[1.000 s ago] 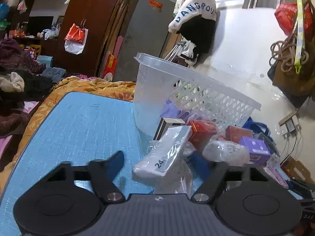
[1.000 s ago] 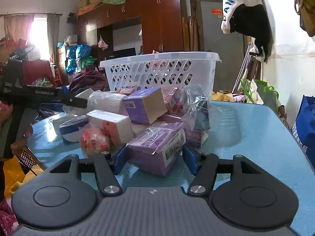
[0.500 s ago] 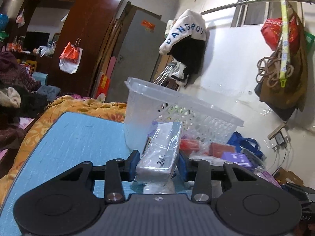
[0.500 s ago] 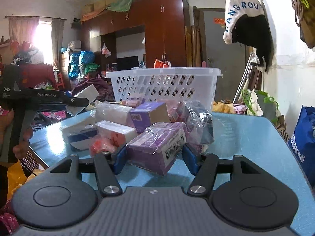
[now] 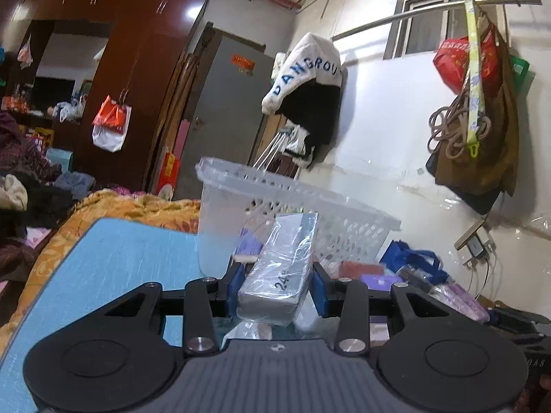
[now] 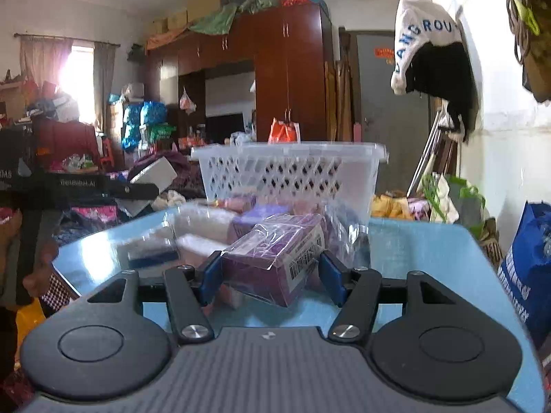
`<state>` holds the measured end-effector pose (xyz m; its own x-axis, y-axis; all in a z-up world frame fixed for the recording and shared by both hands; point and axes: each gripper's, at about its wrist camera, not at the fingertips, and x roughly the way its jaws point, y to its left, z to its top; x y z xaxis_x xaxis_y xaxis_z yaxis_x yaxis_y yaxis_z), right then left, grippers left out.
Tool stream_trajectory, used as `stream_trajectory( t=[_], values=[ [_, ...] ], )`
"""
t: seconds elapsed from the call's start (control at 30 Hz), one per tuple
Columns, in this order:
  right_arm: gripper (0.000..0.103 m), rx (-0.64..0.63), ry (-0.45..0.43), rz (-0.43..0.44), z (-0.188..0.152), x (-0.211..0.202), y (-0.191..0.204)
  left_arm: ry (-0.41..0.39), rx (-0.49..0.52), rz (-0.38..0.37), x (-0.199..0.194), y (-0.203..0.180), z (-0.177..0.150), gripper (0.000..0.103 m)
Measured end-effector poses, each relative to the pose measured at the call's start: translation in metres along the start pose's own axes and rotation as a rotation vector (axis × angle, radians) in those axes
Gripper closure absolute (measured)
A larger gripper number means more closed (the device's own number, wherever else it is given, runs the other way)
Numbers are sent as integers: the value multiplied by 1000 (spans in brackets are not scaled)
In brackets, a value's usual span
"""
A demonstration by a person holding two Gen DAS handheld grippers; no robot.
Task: Organize objects
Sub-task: 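Carry both items over the white basket and open both grippers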
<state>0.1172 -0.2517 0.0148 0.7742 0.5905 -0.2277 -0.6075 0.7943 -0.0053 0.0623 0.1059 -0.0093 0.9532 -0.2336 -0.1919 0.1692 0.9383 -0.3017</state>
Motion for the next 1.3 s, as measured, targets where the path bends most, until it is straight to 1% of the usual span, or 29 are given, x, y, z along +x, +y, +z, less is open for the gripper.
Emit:
stream_trajectory(
  t=[0.17,0.23,0.33,0.4,0.5,0.53,0.57,0.6,0.7,0.8,0.93,1.07,1.3],
  values=[
    [40,1,-72,-11,25,-5,-4,-42,8,1,-5,-9,13,58],
    [40,-20,-90,-23,40,0,-4,-60,29,2,-3,-16,25,58],
    [40,-78,-117,-59,74,20,-5,-90,52,-11,7,-28,58,58],
    [40,-109,-135,-65,102,44,-10,-95,79,-5,23,-39,85,58],
    [40,-105,-75,-89,133,89,-23,-47,82,15,59,-47,120,58],
    [40,-106,-51,-100,140,104,-28,-29,86,36,73,-48,129,58],
    [40,-107,-21,-133,145,120,-32,-4,89,63,88,-47,136,58],
    [40,-100,4,-148,148,133,-36,40,84,86,107,-44,140,58],
    [41,-72,75,-153,144,162,-47,121,80,149,144,-34,140,59],
    [41,-60,105,-147,134,173,-50,158,94,182,161,-28,131,59],
    [41,-64,123,-142,127,174,-47,164,108,198,166,-27,129,59],
    [41,-56,116,-139,132,173,-49,158,121,217,168,-30,134,59],
    [40,-55,122,-140,135,180,-54,156,133,260,176,-33,130,57]
  ],
)
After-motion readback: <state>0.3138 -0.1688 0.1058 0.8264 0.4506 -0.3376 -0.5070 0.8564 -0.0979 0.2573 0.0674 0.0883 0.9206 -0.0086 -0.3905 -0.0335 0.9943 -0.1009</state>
